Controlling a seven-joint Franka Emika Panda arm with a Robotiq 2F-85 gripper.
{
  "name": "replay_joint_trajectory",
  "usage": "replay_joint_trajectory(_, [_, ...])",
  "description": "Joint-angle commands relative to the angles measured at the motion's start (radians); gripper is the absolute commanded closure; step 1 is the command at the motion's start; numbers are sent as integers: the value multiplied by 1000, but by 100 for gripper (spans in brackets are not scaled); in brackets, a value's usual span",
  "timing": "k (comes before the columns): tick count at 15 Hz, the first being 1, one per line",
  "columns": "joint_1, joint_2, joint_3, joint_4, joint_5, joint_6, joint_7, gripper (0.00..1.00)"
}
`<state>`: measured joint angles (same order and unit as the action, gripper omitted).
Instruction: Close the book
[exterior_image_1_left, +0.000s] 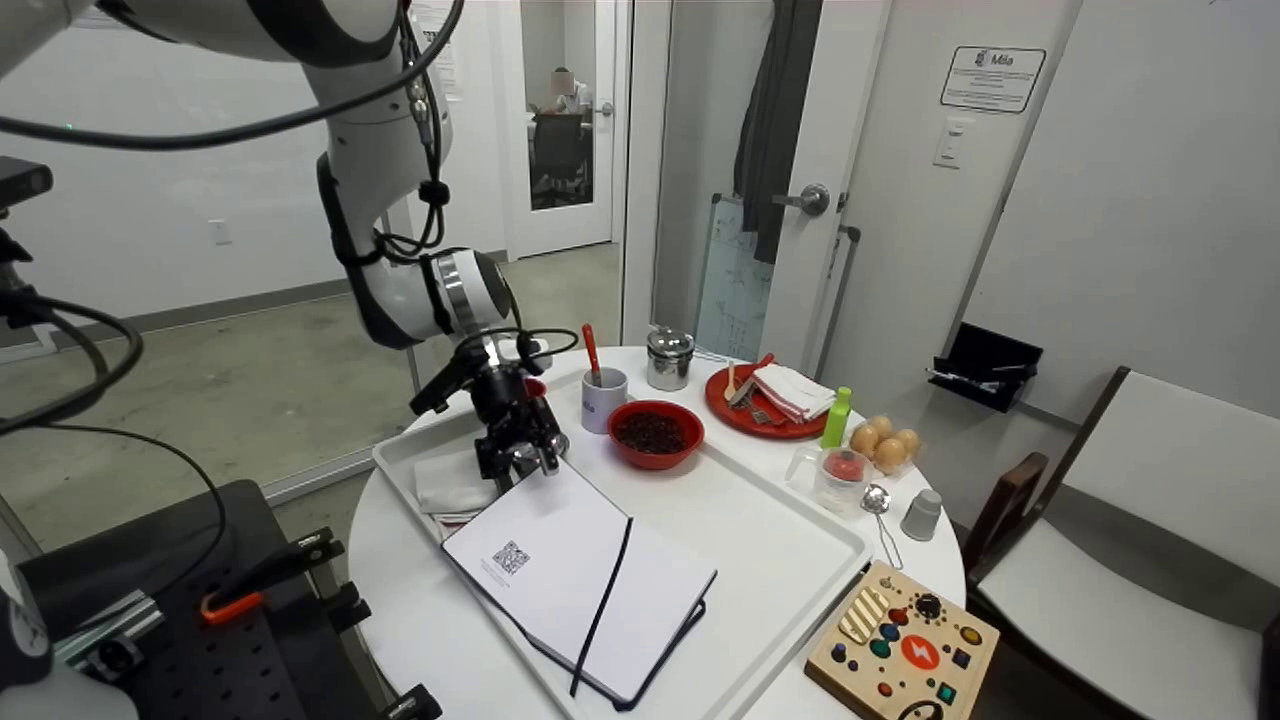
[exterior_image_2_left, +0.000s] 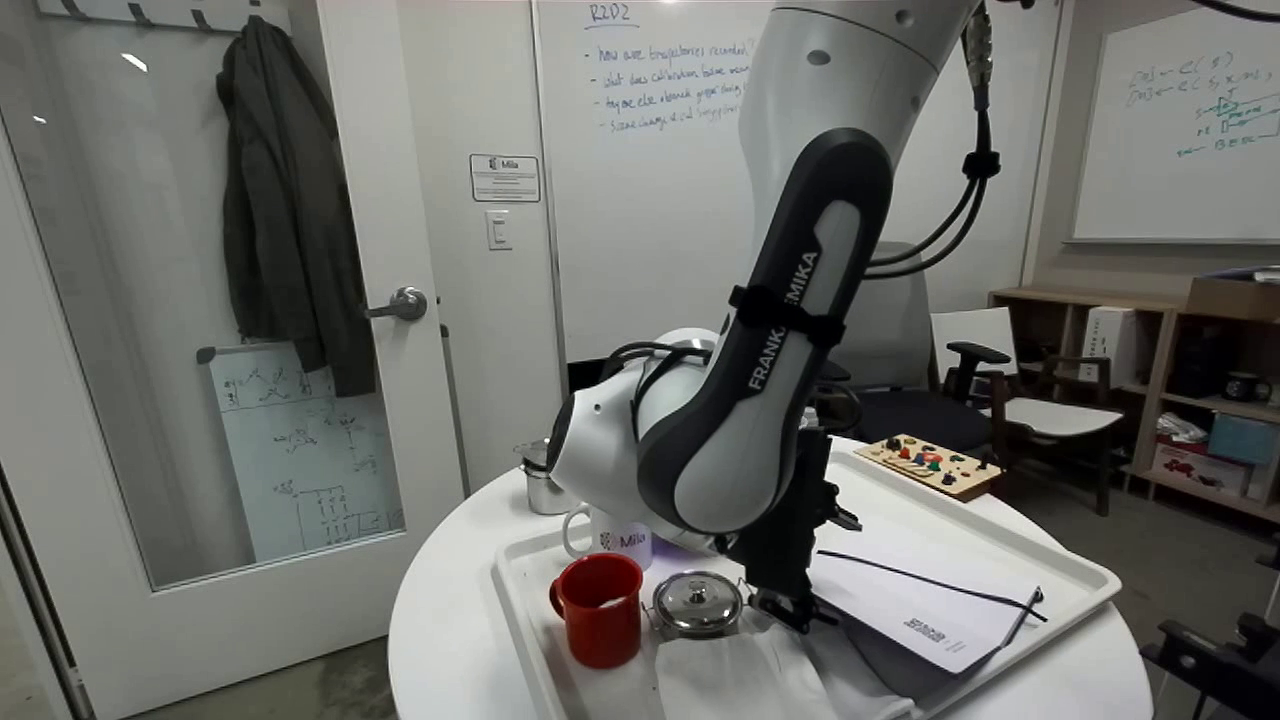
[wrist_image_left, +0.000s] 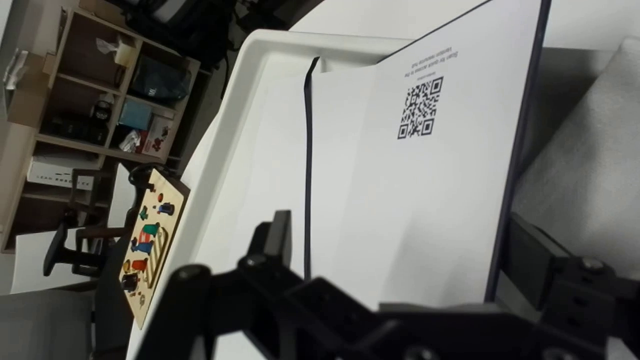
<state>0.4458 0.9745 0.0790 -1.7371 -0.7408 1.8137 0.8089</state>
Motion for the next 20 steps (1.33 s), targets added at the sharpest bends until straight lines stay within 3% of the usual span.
replay_joint_trajectory(1, [17, -23, -16, 4, 10, -29, 18, 0])
replay_joint_trajectory(12, [-17, -160, -32, -128, 8, -14, 145, 0])
replay_joint_trajectory(20, [-93, -288, -34, -298, 30, 6, 271, 0])
